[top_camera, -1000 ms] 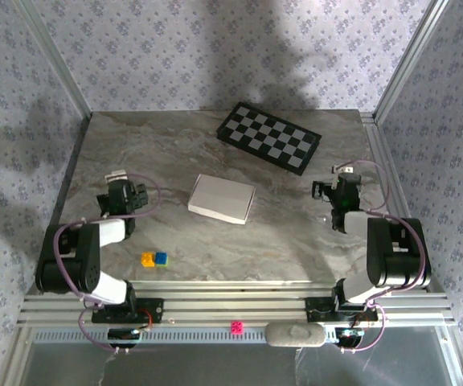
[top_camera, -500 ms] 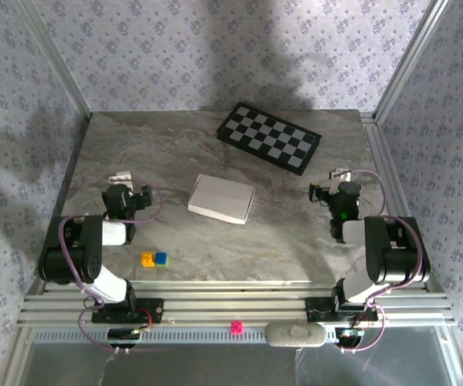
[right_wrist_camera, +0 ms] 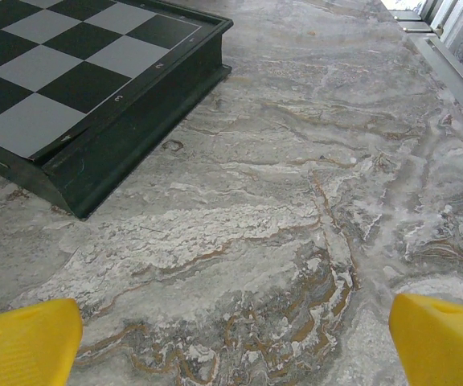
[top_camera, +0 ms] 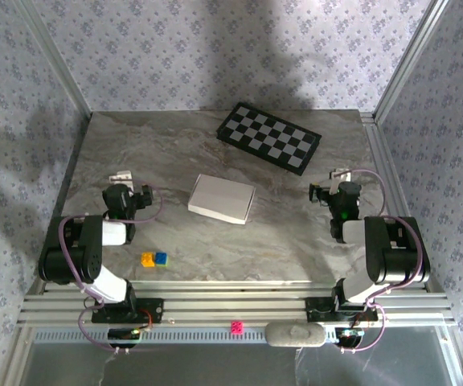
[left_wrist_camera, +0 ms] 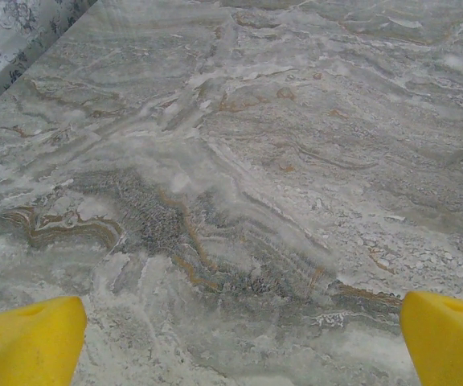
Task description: Fold the paper box
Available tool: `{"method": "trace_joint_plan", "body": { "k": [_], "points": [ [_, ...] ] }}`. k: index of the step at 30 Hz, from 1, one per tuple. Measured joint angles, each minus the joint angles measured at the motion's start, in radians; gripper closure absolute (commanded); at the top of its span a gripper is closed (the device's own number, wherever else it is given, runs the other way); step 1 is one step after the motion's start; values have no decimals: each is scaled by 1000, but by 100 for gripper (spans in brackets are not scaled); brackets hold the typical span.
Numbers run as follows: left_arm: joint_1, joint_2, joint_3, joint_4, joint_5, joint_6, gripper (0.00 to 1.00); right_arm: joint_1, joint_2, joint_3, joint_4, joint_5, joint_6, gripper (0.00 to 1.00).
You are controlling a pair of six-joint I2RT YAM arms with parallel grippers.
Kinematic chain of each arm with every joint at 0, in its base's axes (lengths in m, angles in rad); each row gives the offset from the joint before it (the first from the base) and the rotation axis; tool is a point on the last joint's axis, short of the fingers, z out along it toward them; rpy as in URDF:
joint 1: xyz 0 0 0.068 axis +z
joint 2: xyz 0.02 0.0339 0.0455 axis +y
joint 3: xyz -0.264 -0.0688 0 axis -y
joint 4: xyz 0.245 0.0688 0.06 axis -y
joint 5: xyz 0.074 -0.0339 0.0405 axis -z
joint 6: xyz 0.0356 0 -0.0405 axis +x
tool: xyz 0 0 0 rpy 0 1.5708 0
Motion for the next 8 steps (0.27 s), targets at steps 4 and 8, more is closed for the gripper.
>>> {"method": "trace_joint_plan", "body": {
  "k": [4, 8],
  "points": [
    [0, 0, 0, 0, 0, 0, 0, 0, 0, 0, 0, -3, 0, 0],
    [0, 0, 0, 0, 0, 0, 0, -3, 0, 0, 0, -6, 0, 0]
  ]
}}
